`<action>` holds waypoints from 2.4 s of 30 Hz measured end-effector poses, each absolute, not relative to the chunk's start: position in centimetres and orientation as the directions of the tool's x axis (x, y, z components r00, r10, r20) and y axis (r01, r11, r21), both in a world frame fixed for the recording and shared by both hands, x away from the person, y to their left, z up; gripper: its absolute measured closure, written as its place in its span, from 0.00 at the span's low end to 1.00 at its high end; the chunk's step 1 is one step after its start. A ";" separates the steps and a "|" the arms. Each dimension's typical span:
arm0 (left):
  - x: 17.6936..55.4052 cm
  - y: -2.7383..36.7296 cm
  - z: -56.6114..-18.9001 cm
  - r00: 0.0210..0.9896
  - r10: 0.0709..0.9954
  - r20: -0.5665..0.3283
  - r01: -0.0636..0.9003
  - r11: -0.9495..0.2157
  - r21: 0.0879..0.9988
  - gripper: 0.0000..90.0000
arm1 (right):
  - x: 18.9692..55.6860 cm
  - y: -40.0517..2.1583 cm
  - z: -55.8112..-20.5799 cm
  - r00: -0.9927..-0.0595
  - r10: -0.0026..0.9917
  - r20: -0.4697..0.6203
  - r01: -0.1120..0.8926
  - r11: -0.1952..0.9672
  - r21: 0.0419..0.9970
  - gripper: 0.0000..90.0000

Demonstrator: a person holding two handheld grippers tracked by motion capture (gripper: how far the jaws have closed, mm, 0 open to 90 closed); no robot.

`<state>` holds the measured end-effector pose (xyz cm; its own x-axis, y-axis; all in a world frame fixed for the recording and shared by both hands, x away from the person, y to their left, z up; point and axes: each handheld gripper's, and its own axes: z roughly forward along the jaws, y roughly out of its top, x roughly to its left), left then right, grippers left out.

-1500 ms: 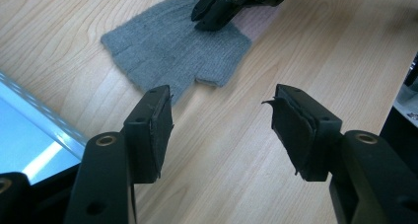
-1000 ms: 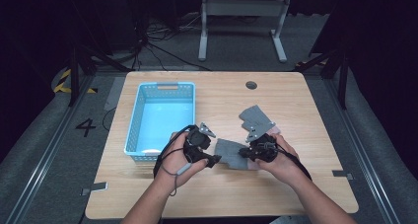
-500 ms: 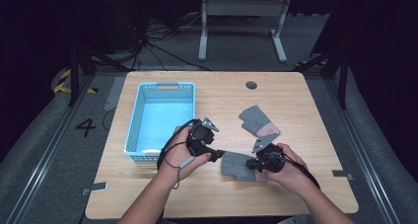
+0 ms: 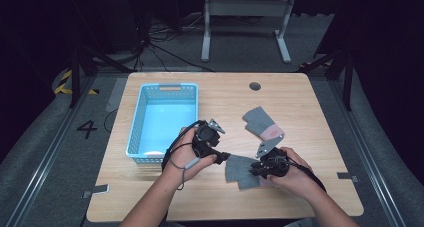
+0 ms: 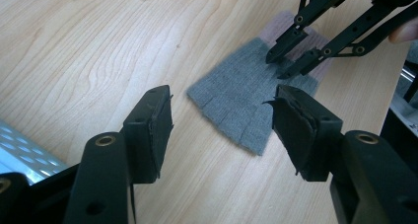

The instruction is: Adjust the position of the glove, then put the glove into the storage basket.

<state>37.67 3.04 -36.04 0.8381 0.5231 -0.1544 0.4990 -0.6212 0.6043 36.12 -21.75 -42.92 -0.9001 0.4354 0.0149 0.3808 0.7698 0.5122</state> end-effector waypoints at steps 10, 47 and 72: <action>37.7 2.8 -36.1 0.842 0.518 -0.155 0.495 -0.624 0.604 0.46 | 36.3 -23.1 -41.3 -0.867 0.498 0.020 0.408 0.687 0.601 0.77; 37.6 3.4 -36.1 0.831 0.533 -0.158 0.513 -0.624 0.589 0.45 | 44.6 -27.7 -38.4 -0.672 0.739 0.047 0.560 0.466 0.685 0.67; 37.8 3.7 -36.4 0.824 0.540 -0.170 0.526 -0.621 0.581 0.44 | 50.5 -27.6 -42.1 -0.592 0.804 0.050 0.659 0.448 0.605 0.62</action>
